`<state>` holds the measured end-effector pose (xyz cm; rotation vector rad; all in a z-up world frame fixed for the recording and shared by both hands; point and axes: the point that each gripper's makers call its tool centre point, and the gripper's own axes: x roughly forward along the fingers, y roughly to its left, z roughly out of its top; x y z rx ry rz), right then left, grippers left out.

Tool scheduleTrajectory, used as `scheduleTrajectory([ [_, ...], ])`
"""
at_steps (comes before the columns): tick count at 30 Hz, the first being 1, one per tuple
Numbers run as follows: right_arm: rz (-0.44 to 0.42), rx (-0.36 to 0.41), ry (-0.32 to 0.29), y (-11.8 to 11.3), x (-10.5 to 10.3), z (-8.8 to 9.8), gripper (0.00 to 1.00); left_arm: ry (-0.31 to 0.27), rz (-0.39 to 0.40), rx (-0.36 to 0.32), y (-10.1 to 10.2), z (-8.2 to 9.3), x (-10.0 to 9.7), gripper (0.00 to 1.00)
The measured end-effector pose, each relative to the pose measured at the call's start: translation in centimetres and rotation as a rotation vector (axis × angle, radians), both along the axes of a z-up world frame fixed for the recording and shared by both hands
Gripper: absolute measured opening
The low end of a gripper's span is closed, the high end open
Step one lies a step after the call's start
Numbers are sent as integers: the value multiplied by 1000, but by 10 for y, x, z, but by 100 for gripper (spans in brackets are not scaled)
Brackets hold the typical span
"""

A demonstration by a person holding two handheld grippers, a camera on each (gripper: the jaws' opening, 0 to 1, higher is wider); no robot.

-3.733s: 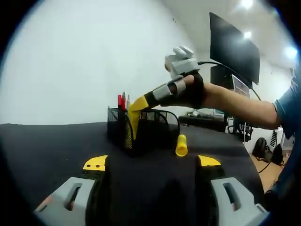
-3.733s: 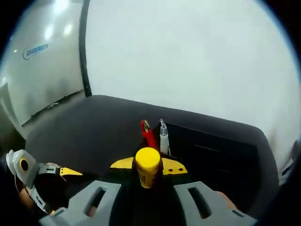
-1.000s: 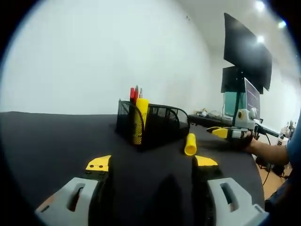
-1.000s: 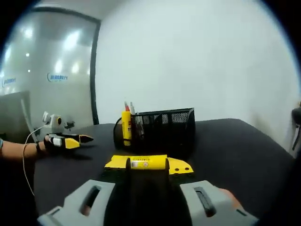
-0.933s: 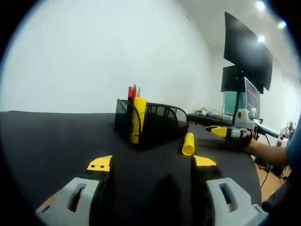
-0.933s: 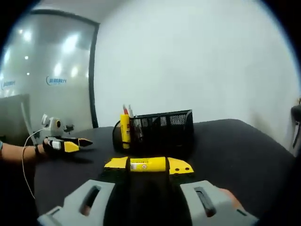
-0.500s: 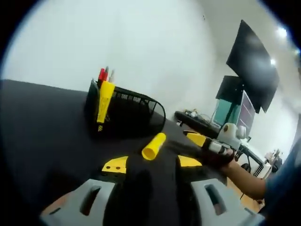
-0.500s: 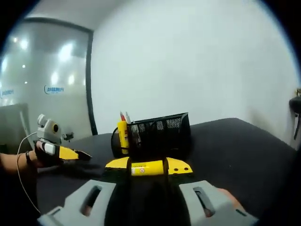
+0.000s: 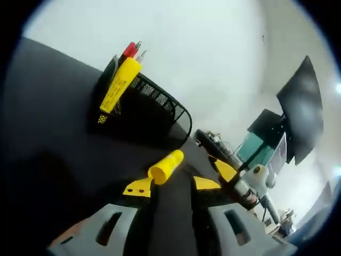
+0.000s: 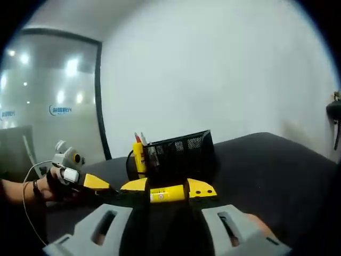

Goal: Pick up pens and glue sticks and place them into the holder.

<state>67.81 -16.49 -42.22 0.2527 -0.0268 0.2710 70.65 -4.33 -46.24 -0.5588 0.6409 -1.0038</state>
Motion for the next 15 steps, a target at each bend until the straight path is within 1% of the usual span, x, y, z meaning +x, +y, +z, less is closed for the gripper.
scheduleTrajectory([
  [1,-1,2,-1,0,0,0,23,49,12,-3,-2,-3,2,27],
  [2,-1,4,-1,0,0,0,23,50,18,-13,-5,-2,4,27],
  [5,-3,11,-4,-1,-1,1,23,100,30,-24,-12,-6,6,27],
  [6,-3,12,-5,-1,-1,1,23,99,31,-25,-13,-7,6,27],
  [7,-3,13,-6,-1,-1,1,22,107,32,-41,-15,-6,6,27],
  [10,-4,18,-7,-2,-2,1,22,123,42,-45,-18,-6,9,27],
  [14,-5,20,-5,-2,-2,1,22,133,48,-22,-23,-11,11,26],
  [15,-5,20,-4,-2,-2,1,22,145,49,-14,-24,-13,12,25],
])
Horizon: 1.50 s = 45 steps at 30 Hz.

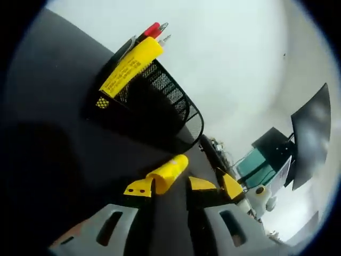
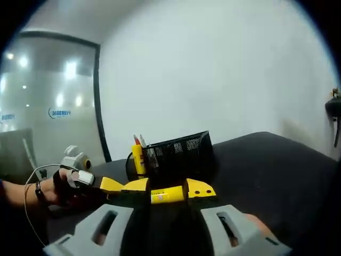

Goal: Pick up pens and glue sticks and place them into the holder.

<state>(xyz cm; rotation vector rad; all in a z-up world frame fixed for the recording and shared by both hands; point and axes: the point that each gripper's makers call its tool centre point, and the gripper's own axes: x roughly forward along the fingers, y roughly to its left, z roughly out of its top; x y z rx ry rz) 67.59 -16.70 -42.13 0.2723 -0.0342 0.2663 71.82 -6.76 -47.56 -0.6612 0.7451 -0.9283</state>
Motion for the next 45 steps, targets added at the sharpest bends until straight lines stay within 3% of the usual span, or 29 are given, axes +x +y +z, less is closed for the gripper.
scheduleTrajectory([
  [3,-2,0,0,0,0,0,22,4,-3,7,-3,-4,3,23],
  [5,-3,4,-1,-1,0,0,21,9,9,28,-1,-7,7,14],
  [6,-3,6,-1,-1,0,0,21,14,12,-12,-3,-2,8,12],
  [9,-4,9,0,-1,0,0,21,20,12,-25,-2,-2,10,10],
  [13,-5,9,0,-1,0,0,21,56,19,-124,-2,5,10,8],
  [26,-9,18,2,-4,0,0,21,115,8,-283,-1,21,0,6],
  [29,-3,58,-7,-7,-1,3,21,136,18,-355,0,30,0,6],
  [34,22,253,-35,-17,-5,14,22,145,17,-476,0,49,-3,6],
  [38,40,209,-59,-10,-7,18,26,125,-1,-557,-5,68,-9,6],
  [45,86,207,-58,2,-8,21,29,96,-7,-625,-3,83,-18,6],
])
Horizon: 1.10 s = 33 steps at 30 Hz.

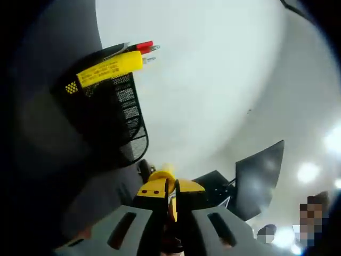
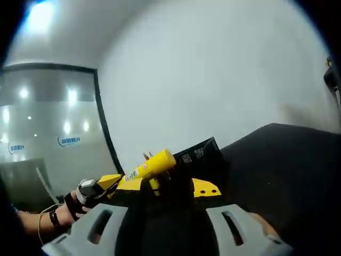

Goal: Pick up pens and glue sticks and place them into the holder.

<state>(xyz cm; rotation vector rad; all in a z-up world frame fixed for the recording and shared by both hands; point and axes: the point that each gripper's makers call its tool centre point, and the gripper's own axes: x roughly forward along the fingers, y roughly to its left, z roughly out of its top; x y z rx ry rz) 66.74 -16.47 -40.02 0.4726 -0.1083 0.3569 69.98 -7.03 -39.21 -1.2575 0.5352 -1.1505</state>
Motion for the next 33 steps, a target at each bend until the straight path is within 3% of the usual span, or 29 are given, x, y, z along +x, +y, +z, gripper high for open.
scheduleTrajectory([
  [2,19,-1,17,5,2,-2,30,-4,4,-14,6,3,1,6],
  [4,41,105,21,11,1,4,29,-13,11,-19,13,5,2,6],
  [15,209,453,-12,52,-1,53,30,-77,55,-104,55,25,-10,6],
  [21,274,630,37,75,9,58,28,-100,74,-141,71,33,-17,6],
  [25,302,680,60,92,15,54,28,-105,86,-157,80,35,-17,6],
  [30,334,795,51,97,20,58,27,-104,84,-164,80,35,-22,6],
  [33,335,792,54,99,21,58,25,-101,82,-166,82,34,-22,7],
])
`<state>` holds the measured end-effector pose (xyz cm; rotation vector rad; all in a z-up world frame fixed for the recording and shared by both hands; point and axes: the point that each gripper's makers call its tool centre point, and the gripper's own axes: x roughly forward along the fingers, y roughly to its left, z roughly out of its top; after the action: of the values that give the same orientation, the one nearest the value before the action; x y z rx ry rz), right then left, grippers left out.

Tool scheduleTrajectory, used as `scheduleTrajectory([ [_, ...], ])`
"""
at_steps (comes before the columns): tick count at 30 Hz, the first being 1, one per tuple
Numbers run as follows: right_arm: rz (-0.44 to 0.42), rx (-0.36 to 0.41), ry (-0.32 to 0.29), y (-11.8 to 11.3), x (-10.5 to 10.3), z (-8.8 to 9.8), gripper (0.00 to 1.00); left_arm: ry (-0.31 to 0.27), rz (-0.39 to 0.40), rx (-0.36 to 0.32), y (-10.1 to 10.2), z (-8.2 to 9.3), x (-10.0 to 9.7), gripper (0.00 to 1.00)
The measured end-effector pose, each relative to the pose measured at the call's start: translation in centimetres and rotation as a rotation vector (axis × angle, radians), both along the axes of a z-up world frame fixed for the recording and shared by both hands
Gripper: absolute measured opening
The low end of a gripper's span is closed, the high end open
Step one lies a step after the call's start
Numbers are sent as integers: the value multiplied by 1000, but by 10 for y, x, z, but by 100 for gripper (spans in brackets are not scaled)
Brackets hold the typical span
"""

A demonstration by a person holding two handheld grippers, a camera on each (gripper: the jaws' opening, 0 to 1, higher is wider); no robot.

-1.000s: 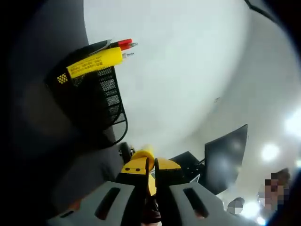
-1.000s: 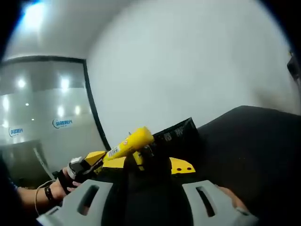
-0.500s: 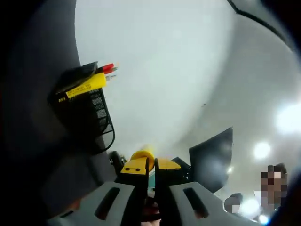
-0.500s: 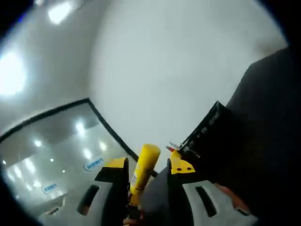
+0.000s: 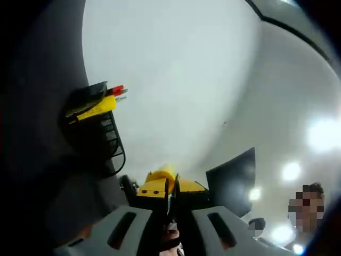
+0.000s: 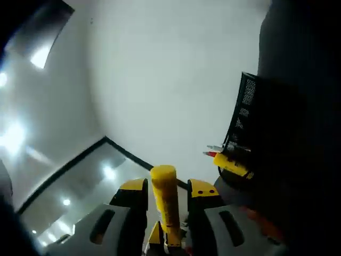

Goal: Pick up pens and glue sticks and place them into the holder.

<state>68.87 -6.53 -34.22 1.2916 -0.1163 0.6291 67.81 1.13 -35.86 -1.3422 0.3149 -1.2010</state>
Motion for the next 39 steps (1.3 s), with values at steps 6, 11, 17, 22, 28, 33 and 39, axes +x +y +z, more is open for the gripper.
scheduleTrajectory([
  [6,-2,-25,-12,3,1,0,18,2,-8,7,-2,-4,-2,7],
  [11,-5,-56,-15,4,2,1,17,-17,-8,25,-2,-7,-3,8],
  [17,-68,-214,-22,3,9,1,17,-102,23,208,-2,-23,1,11],
  [22,-109,-324,-23,-3,20,5,17,-187,79,381,3,-38,4,26],
  [28,-187,-522,-36,-11,37,8,17,-285,127,597,14,-60,13,39],
  [33,-223,-619,-45,-14,49,14,16,-348,186,735,27,-74,24,43],
  [39,-259,-739,-63,-16,66,17,16,-440,222,870,37,-88,35,51],
])
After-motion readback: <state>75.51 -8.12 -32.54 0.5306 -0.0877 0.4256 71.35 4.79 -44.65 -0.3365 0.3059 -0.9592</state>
